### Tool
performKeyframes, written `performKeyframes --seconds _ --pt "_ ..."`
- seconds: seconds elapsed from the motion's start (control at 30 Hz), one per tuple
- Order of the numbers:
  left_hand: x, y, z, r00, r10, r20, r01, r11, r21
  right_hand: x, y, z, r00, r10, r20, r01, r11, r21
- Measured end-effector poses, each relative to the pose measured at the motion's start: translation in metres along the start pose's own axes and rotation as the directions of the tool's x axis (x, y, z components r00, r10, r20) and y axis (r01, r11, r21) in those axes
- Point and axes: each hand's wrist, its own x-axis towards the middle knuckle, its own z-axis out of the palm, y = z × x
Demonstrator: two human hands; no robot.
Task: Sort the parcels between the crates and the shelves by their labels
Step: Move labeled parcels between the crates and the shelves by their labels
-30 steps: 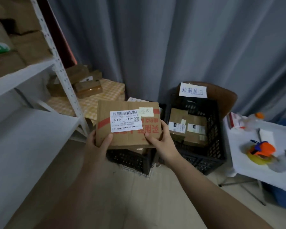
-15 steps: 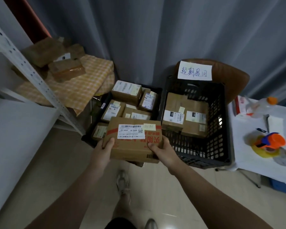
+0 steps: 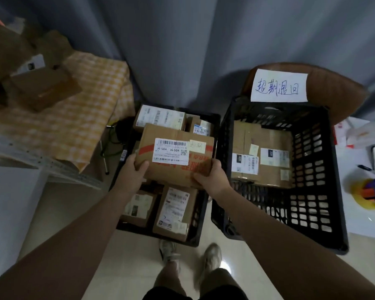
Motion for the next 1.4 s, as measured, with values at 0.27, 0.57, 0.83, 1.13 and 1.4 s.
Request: performKeyframes --seconds 0.27,0.57,0.83,1.13,1.4 --pt "0.068 -0.027 0.032 0.996 0.011 0.091 -0.013 1.000 0.025 0.071 0.017 0.013 0.997 0.021 -0.068 -0.036 0.975 -0.219" --pt "0.070 -0.047 0.044 0.979 -0.026 0.204 -0.001 0.991 0.130 0.073 0.038 0.026 1.000 0.016 0.003 -0.013 0.876 -0.481" --pt "0.069 -0.027 0.056 0.993 0.082 0.089 -0.106 0.944 0.313 0.067 0.037 0.021 0.995 -0.044 -0.085 -0.023 0.751 -0.660" --pt "0.087 -0.048 0.064 0.969 -0.046 0.243 -0.085 0.860 0.502 0.086 0.047 0.026 0.982 -0.150 0.118 0.168 0.390 -0.905" --pt "0.075 -0.045 0.056 0.976 0.031 0.214 -0.173 0.708 0.684 0.084 0.050 0.024 0.974 -0.170 0.151 0.202 0.338 -0.919"
